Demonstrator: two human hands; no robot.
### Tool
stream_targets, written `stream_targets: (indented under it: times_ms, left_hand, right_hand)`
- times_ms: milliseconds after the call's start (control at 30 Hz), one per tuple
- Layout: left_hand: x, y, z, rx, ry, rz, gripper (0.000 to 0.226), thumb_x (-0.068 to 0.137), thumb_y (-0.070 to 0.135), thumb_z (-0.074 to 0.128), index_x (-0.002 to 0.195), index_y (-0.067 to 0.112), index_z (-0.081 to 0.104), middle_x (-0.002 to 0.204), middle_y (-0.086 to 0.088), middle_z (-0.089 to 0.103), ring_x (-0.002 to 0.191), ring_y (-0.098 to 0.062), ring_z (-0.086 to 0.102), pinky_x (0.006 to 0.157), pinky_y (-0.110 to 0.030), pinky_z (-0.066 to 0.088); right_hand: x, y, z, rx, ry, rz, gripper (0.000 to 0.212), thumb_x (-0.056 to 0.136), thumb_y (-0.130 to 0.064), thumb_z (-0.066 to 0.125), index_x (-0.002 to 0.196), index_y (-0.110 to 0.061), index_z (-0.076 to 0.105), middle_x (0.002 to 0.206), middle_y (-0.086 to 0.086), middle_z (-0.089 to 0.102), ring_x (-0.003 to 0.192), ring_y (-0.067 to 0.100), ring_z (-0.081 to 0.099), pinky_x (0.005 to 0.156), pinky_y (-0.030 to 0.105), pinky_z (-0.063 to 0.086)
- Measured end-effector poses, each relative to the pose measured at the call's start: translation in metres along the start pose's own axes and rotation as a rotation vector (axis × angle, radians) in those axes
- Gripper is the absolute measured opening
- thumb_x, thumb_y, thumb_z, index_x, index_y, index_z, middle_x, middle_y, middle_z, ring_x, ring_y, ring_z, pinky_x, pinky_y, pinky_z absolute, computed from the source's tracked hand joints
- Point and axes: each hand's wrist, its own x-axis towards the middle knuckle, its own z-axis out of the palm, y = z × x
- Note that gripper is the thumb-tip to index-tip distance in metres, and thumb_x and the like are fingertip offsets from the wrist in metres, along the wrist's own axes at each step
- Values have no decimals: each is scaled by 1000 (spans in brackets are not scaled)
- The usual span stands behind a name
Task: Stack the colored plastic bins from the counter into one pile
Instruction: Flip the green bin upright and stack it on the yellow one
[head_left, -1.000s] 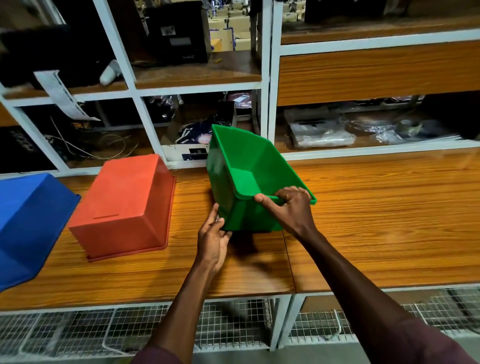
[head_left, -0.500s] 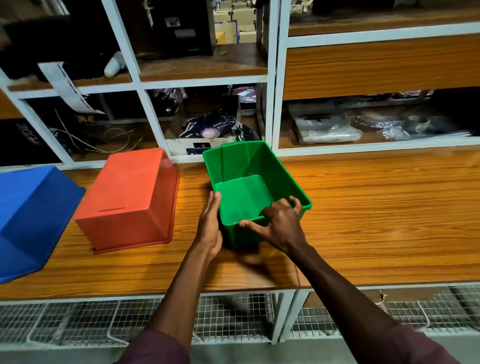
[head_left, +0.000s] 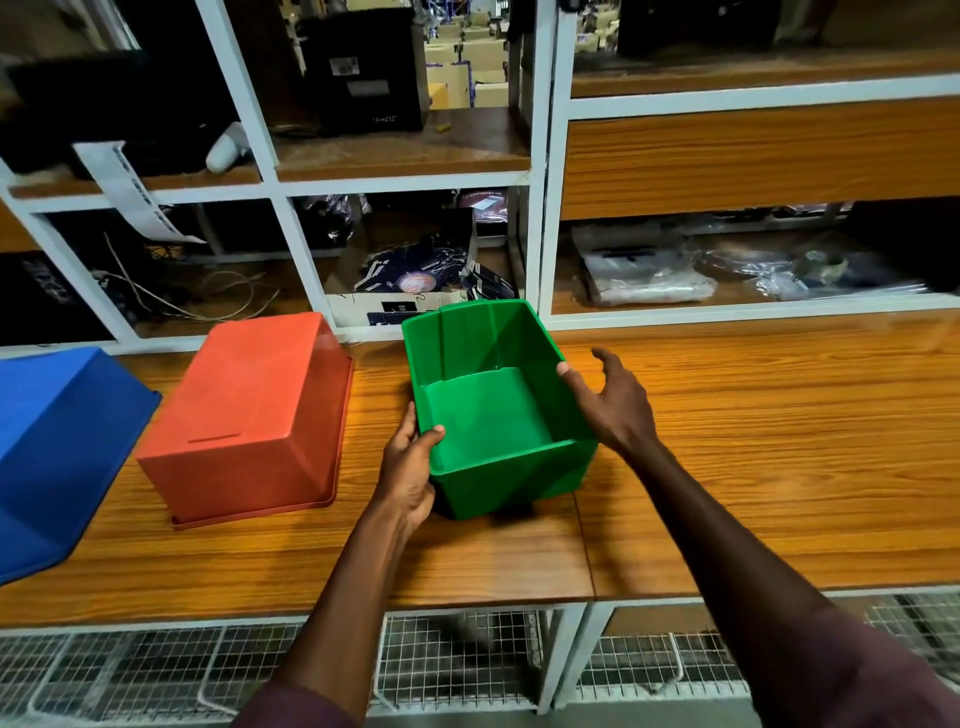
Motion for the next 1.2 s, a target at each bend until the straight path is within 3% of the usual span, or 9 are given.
stream_targets:
  times_ms: [67, 133, 233, 367, 467, 567, 667, 1000, 1200]
  left_hand:
    - [1, 0, -1, -10, -8, -2, 64, 98, -4, 50, 155, 22, 38, 137, -11, 64, 127, -34, 59, 105, -52, 47]
    - [2, 1, -1, -21, -31, -7, 59, 99, -2, 50, 152, 23, 43, 135, -11, 65, 124, -33, 60, 100, -44, 50]
    - [5, 4, 1, -42, -52, -28, 49, 101, 6, 51, 145, 28, 52, 130, -7, 68, 114, -29, 65, 95, -41, 52]
    - [14, 7, -1, -71, -51, -122, 39, 100, 31, 56, 139, 30, 58, 131, -8, 69, 113, -30, 68, 92, -48, 56]
    - [19, 12, -3, -68, -4, -177, 43, 97, 42, 59, 136, 28, 61, 130, -8, 69, 112, -30, 69, 83, -46, 60]
    - [21, 14, -2, -46, -1, -213, 40, 96, 43, 60, 132, 26, 65, 126, -10, 71, 105, -31, 72, 86, -48, 58]
    - [23, 14, -3, -47, -12, -240, 42, 96, 44, 59, 129, 21, 67, 121, -12, 73, 95, -31, 74, 83, -45, 58]
    - [31, 6, -18, -75, -100, -268, 34, 94, 44, 61, 116, 20, 71, 97, -8, 78, 82, -28, 75, 79, -43, 58]
    - [31, 2, -13, -77, -158, -290, 32, 98, 42, 55, 115, 19, 69, 91, -7, 79, 75, -26, 76, 67, -37, 60]
  right_hand:
    - [14, 9, -6, 194, -235, 233, 93, 77, -85, 55, 151, -29, 49, 149, 9, 58, 130, 34, 57, 103, 50, 48]
    - [14, 14, -8, 397, -495, 470, 77, 83, -83, 51, 139, -32, 60, 138, 3, 67, 121, 31, 61, 101, 53, 45]
    - [9, 22, -5, 628, -700, 575, 63, 91, -78, 44, 117, -28, 73, 112, 7, 77, 107, 31, 64, 103, 52, 43]
    - [14, 29, 2, 785, -691, 589, 55, 91, -76, 45, 135, -47, 61, 131, 6, 69, 121, 36, 59, 111, 61, 35]
    - [17, 30, 9, 864, -632, 593, 62, 89, -78, 47, 143, -49, 54, 137, 6, 65, 115, 34, 61, 98, 50, 45]
    - [15, 25, 14, 978, -629, 609, 58, 92, -76, 48, 123, -34, 72, 111, 10, 74, 92, 32, 68, 79, 40, 48]
    - [8, 24, 19, 1087, -617, 608, 53, 95, -70, 50, 106, -25, 76, 97, 10, 77, 84, 30, 71, 81, 40, 50]
    - [-15, 34, 22, 1130, -605, 599, 50, 99, -62, 47, 106, -21, 74, 92, 6, 78, 75, 24, 75, 60, 30, 57]
    - [-22, 39, 17, 1118, -557, 588, 51, 97, -64, 47, 108, -24, 75, 100, 6, 78, 83, 26, 74, 72, 32, 54]
